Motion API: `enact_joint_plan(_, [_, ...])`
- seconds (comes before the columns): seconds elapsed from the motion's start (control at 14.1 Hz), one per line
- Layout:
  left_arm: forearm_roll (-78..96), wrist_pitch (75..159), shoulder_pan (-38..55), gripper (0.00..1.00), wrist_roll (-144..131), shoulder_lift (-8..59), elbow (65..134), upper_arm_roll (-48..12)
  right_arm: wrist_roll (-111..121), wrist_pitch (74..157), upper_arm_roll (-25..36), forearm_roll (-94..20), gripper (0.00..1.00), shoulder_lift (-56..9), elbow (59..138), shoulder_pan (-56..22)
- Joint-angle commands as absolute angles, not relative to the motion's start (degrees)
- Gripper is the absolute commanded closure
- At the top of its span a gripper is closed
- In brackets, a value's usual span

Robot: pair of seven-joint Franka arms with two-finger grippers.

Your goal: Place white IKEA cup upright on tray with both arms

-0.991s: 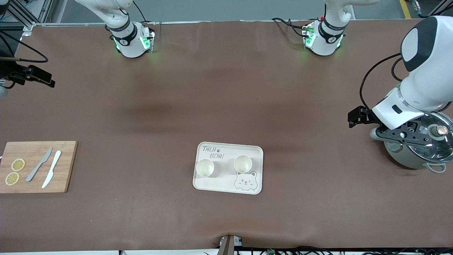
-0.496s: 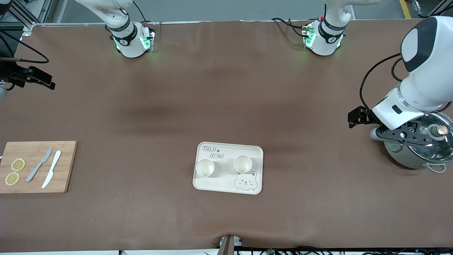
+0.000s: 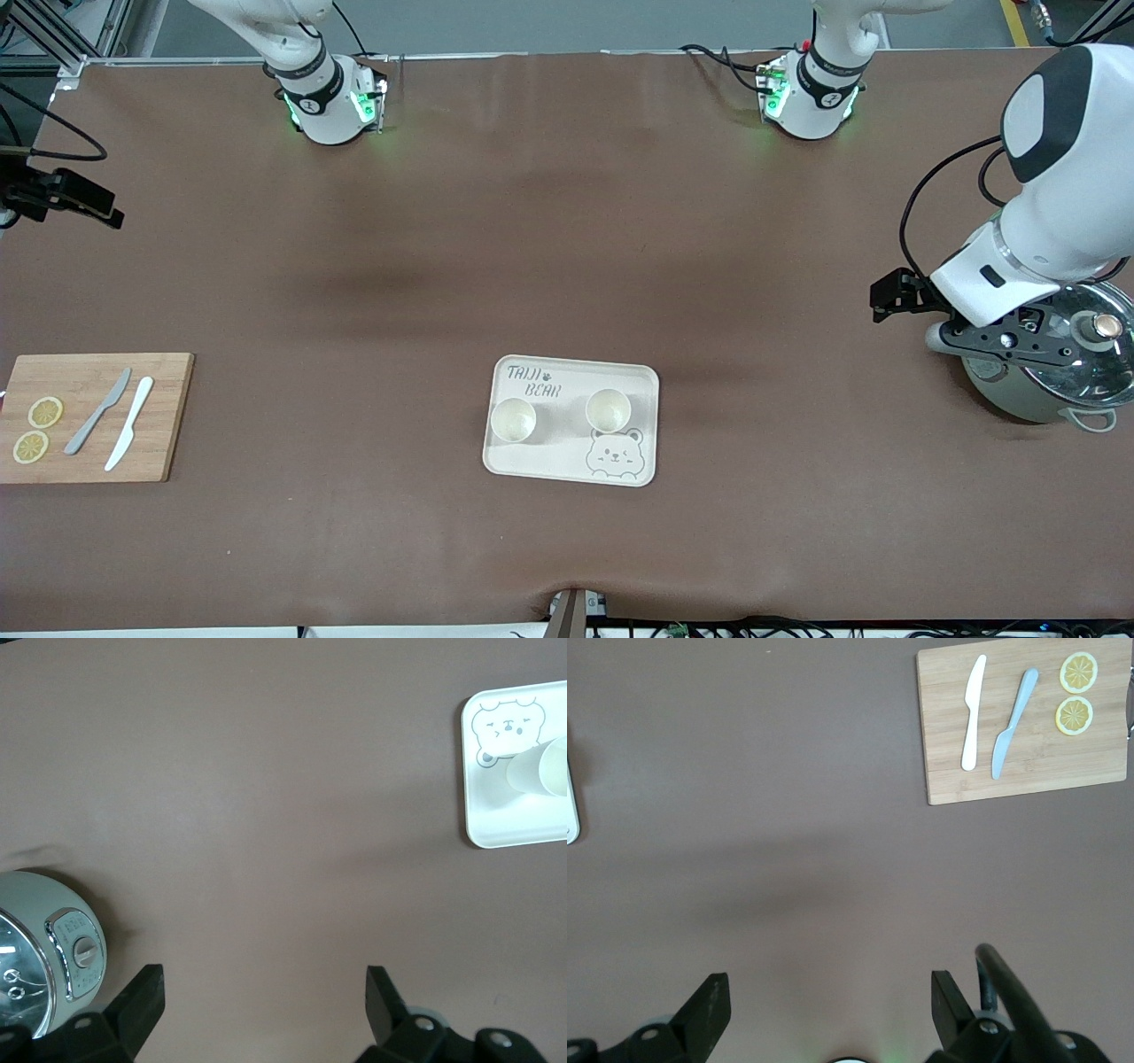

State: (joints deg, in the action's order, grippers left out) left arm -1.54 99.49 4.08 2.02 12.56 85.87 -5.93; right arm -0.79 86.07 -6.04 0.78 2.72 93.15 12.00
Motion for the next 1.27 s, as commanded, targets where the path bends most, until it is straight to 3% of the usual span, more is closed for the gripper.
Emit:
enact_joint_plan(0.0, [-3.08, 99.76, 4.13, 0.0, 1.14, 12.83, 85.25, -6.15, -0.09, 85.61, -6.77, 0.97, 0.0, 0.18, 88.61, 13.8])
enact_joint_plan(1.2, [-3.16, 100.28, 3.96, 0.0, 1.23, 13.18, 85.25, -6.06, -0.35, 88.85, -6.86, 0.79, 0.0, -6.59, 85.34, 13.8])
